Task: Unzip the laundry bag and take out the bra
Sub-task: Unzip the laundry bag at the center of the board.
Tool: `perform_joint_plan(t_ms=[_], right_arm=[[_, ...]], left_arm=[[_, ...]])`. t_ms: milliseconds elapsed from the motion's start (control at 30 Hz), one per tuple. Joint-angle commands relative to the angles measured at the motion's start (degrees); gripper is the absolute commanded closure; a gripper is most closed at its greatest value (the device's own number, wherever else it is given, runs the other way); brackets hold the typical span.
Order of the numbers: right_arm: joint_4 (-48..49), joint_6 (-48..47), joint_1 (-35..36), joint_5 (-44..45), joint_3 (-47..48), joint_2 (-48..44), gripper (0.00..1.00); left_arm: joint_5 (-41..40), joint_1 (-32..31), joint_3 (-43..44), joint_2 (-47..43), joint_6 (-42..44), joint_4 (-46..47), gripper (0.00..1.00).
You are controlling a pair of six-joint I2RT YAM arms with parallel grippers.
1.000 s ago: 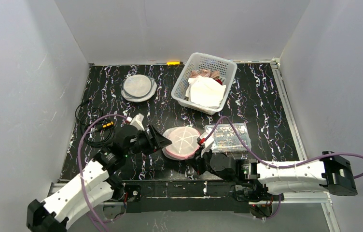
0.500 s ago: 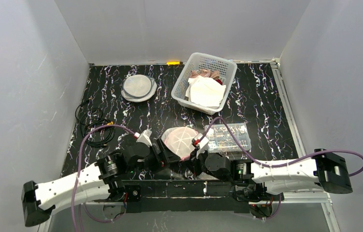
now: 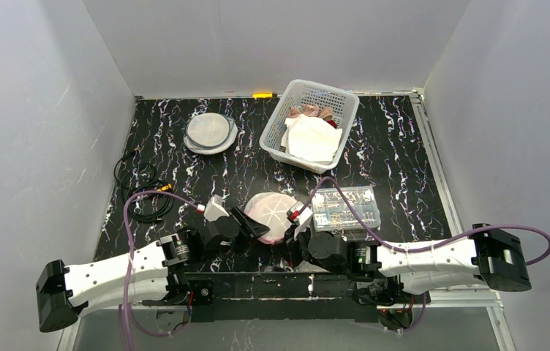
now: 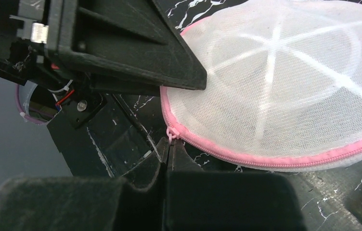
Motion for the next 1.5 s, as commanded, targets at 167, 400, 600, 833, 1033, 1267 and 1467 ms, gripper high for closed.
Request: perform_joint_plan(t_ms=[167,400,600,833,1033,1267,1467], right_arm=[[3.3,-0.2,1.1,0.2,2.0,-0.1,0.99],[-1.9,-0.3,1.2,3.8,2.5,-3.2,0.99],[-6.8,0.3,1.2,6.9,2.9,-4.8,0.99],[-10.8,1.5,1.2,10.0,2.5,-7.2,0.99],[-12.1,0.9,1.2,9.9,2.3,-9.7,0.99],[-10.7,1.5,1.2,7.4,1.8,-9.6,0.99],[-7.1,2.6,1.2,6.7,0.6,-7.9,0.99]], left_arm=[[-7.6,-0.3,1.3,0.8,-2.7,-6.1,0.78],[-11.2,-0.2,1.3,-3.7,0.6,-9.2,1.00],[-11.2,0.1,1.9,-6.1,6.2,-9.8,1.00],[-6.5,3.6,2.5,-6.6,14.2,-8.1,1.00],[11.6,13.7,-0.6,-3.4,22.2,5.4,1.00],[29.4,24.8,4.9,9.2,31.6,12.3,1.00],[34.2,27.2,4.7,14.9,32.5,16.6,0.98]])
